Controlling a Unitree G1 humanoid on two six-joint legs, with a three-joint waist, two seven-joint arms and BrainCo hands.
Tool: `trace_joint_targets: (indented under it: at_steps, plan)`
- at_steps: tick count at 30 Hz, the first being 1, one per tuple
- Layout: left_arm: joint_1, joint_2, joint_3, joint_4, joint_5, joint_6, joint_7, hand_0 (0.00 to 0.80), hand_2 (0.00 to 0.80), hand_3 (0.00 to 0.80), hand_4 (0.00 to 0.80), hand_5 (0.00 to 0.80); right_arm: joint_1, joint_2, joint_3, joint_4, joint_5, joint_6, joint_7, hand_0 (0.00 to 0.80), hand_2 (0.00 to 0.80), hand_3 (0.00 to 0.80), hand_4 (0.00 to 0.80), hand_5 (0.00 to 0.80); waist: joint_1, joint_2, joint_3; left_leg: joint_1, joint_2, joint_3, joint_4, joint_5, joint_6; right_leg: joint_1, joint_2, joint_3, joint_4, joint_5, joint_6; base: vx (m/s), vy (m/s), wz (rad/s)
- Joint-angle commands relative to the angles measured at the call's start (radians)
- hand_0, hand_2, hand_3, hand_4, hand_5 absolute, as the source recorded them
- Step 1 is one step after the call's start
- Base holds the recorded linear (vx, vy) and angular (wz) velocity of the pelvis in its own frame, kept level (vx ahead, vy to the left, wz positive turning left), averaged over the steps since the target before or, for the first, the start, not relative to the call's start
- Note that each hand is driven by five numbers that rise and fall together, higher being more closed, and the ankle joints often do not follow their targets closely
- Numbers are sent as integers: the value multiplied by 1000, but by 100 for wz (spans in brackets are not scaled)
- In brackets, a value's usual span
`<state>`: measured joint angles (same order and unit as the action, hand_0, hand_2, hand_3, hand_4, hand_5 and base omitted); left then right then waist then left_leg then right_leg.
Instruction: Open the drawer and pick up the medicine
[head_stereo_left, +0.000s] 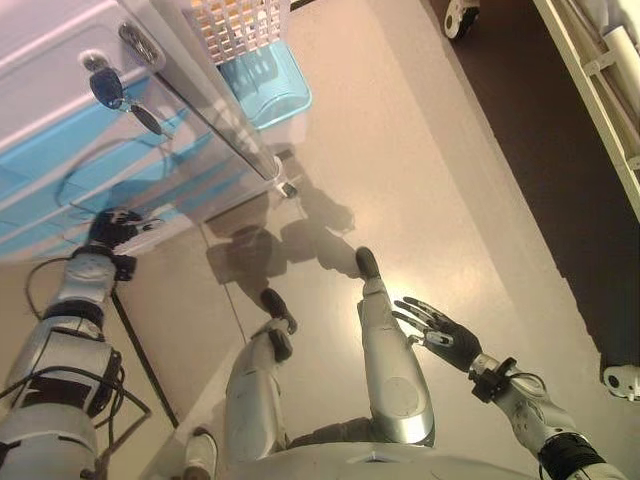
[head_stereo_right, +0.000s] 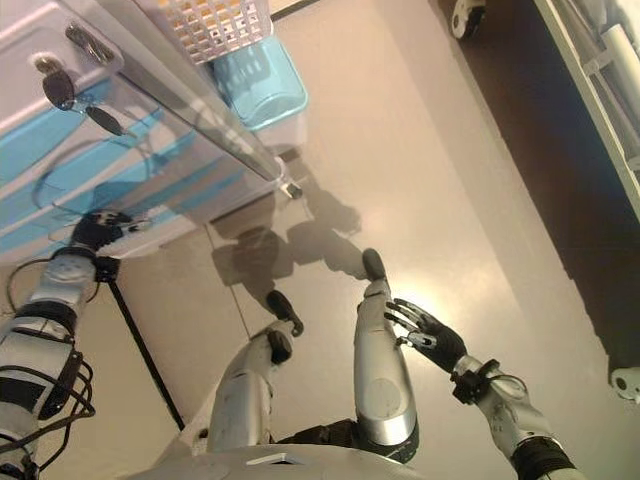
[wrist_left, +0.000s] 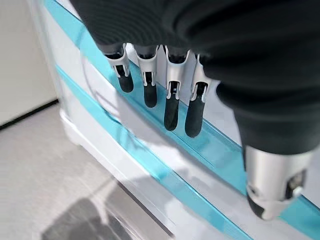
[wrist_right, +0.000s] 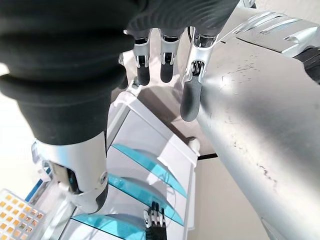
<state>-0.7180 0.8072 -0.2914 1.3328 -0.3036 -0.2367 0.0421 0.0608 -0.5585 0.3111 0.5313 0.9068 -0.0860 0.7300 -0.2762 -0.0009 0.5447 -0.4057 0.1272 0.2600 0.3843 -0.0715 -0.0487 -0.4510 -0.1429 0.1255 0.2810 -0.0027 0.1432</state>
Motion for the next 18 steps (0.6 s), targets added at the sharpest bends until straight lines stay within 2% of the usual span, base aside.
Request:
trace_joint_targets:
  at_steps: [1,6,11,13,14,18]
  plan:
    - [-85,229,84,28,-22,-16,65,0,0,0,0,0,70,55,101,-30,7,1,22,0,0,0,0,0,20,-75,-25,-38,-23,-10,179,-171,51,-40,-45,-9,-40,100,23,-18,-97,5]
    - [-74,237,85,24,-35,-23,0,0,0,0,0,0,58,75,115,-46,-9,13,13,0,0,0,0,0,39,-89,-25,-37,-22,-28,180,-179,57,-27,-42,-29,-42,101,24,-14,-87,8]
    - [-11,193,71,-79,-67,-23,-134,0,0,0,0,0,44,85,121,-72,-47,13,-11,0,0,0,0,0,64,-97,-25,-7,-26,-46,155,-175,62,6,-39,-50,-43,95,22,-3,-102,10]
    - [24,161,70,-132,-101,-32,-187,0,0,0,0,0,34,87,116,-67,-63,12,-23,0,0,0,0,0,75,-99,-25,10,-30,-54,139,-167,61,24,-39,-59,-46,89,21,-48,-124,11]
    - [42,136,71,-173,-127,-22,-230,0,0,0,0,0,22,88,111,-69,-89,14,-37,0,0,0,0,0,79,-107,-25,6,-36,-48,120,-128,65,20,-45,-61,-54,109,15,-89,-160,6]
    - [149,5,47,-343,-201,39,-327,0,0,0,0,0,-14,93,105,-57,-187,19,-119,0,0,0,0,0,116,-99,-25,67,-50,-83,59,-98,56,85,-39,-86,-68,92,6,-16,-141,8]
